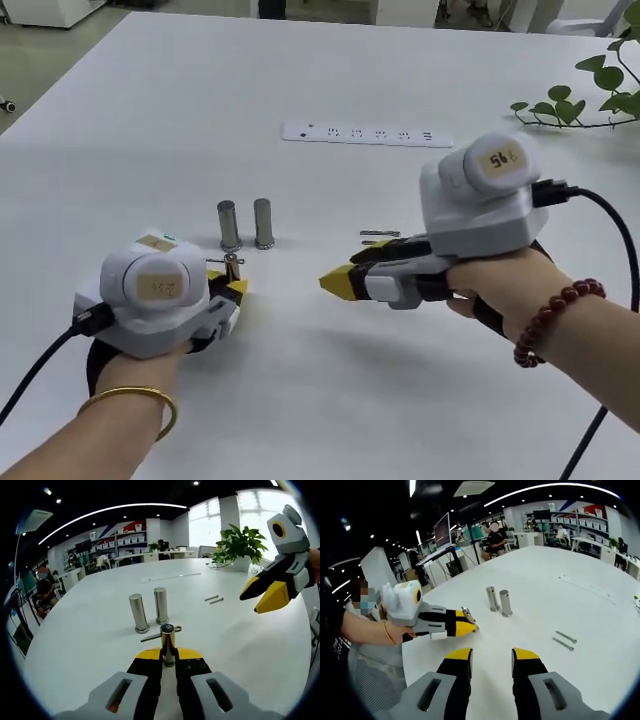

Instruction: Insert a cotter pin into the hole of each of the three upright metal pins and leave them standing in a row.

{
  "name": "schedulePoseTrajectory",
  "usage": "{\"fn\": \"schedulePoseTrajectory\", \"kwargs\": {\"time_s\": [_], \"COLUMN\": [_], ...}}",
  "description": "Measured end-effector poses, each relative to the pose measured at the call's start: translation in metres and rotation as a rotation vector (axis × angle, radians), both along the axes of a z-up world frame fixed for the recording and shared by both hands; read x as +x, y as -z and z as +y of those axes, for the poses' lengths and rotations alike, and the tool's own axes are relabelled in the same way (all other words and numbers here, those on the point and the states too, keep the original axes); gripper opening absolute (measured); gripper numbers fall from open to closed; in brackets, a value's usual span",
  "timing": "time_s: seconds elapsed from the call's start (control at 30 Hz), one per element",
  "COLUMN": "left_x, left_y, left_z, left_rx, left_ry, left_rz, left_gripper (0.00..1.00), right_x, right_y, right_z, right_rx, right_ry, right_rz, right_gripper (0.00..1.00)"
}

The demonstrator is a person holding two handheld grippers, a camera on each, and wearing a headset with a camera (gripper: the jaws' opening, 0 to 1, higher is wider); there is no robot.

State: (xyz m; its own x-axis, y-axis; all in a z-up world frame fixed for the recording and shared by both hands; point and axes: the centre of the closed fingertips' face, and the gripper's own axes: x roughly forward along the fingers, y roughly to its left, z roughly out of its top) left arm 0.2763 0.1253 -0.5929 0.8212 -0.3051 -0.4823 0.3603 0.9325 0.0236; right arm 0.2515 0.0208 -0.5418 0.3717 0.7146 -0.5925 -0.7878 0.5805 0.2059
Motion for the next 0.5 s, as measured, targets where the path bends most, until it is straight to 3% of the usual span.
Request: {"fn": "schedulePoseTrajectory", "kwargs": {"time_s": [0.13, 0.37, 0.5], "left_x": [-0.0036, -0.0044, -0.0091], "left_y": [0.0053, 0.0031, 0.0041], "left_z": [0.0011, 0.0012, 0.0008], "left_rx": [0.005, -0.007, -0.029], "left_ry": [-0.005, -0.003, -0.006], "left_rz": [0.018, 0.017, 0.045], "left_gripper": [0.07, 0.13, 0.19], "right_x": [-0.0007, 0.0029, 0.0084], "right_y": [0.001, -0.0001, -0.0045], "right_z": [-0.0006, -0.0016, 0.0017], "right_rx": [0.002, 0.018, 0.027], "right_ry": [0.0, 0.006, -0.006], "right_rz": [0.004, -0.01, -0.039], "right_gripper": [0.27, 0.29, 0.31]}}
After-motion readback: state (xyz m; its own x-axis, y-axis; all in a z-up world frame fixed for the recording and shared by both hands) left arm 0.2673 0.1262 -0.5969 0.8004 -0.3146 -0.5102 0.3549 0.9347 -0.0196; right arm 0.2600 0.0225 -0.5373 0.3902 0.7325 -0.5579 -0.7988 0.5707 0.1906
